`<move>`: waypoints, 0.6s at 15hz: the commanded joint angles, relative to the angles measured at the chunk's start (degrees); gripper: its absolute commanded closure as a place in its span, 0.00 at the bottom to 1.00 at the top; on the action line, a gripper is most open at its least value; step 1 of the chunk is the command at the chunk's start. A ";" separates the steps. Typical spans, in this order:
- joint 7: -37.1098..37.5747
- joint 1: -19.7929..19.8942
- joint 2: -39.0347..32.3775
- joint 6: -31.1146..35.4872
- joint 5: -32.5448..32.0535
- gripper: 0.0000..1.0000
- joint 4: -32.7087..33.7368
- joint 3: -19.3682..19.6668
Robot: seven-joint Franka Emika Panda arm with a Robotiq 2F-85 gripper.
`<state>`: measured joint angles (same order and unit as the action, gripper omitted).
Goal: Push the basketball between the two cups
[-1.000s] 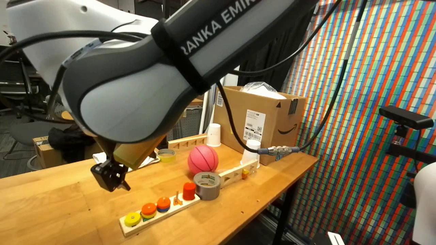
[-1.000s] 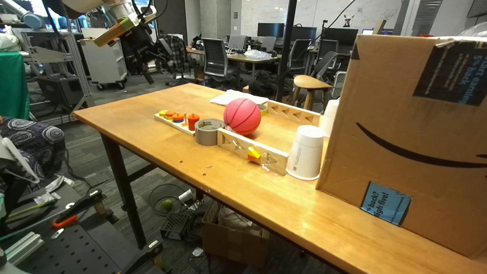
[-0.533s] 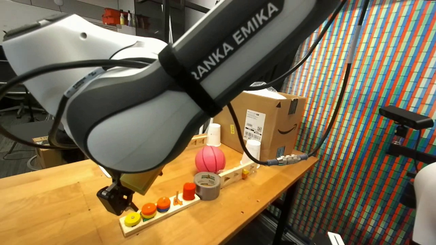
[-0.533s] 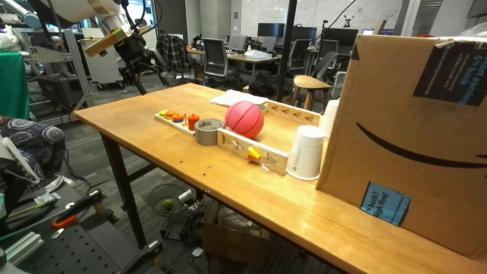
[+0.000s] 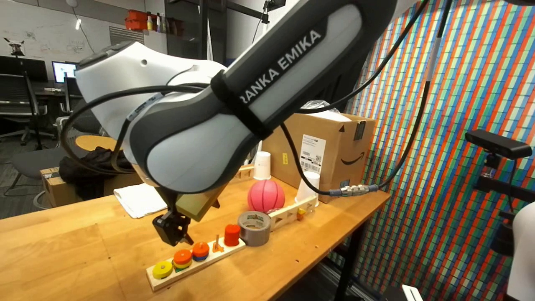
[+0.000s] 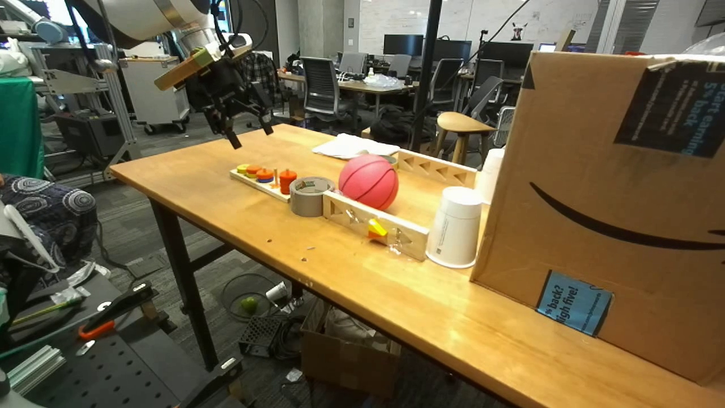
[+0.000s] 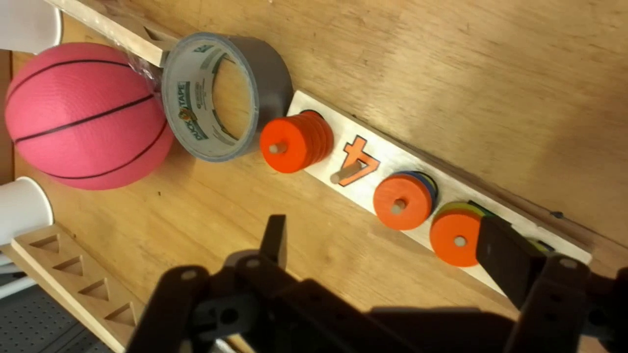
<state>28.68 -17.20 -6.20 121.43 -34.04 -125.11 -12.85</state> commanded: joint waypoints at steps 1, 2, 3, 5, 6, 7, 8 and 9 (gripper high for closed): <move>-1.80 2.04 -1.02 0.07 1.54 0.00 0.07 1.68; -2.16 2.69 -1.38 -0.01 1.68 0.00 -0.01 2.38; -2.37 3.13 -1.71 -0.11 1.82 0.00 0.06 2.90; -3.03 4.24 -2.08 -0.41 2.44 0.00 0.23 4.15; -3.28 4.87 -1.99 -0.49 2.61 0.00 0.28 4.84; -3.57 5.32 -1.90 -0.46 2.92 0.00 0.29 5.31; -3.93 5.85 -1.52 -0.37 3.44 0.00 0.31 5.77; -4.56 6.41 -1.29 0.14 4.22 0.00 0.29 6.17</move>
<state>26.72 -12.05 -8.89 121.43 -32.34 -125.10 -7.61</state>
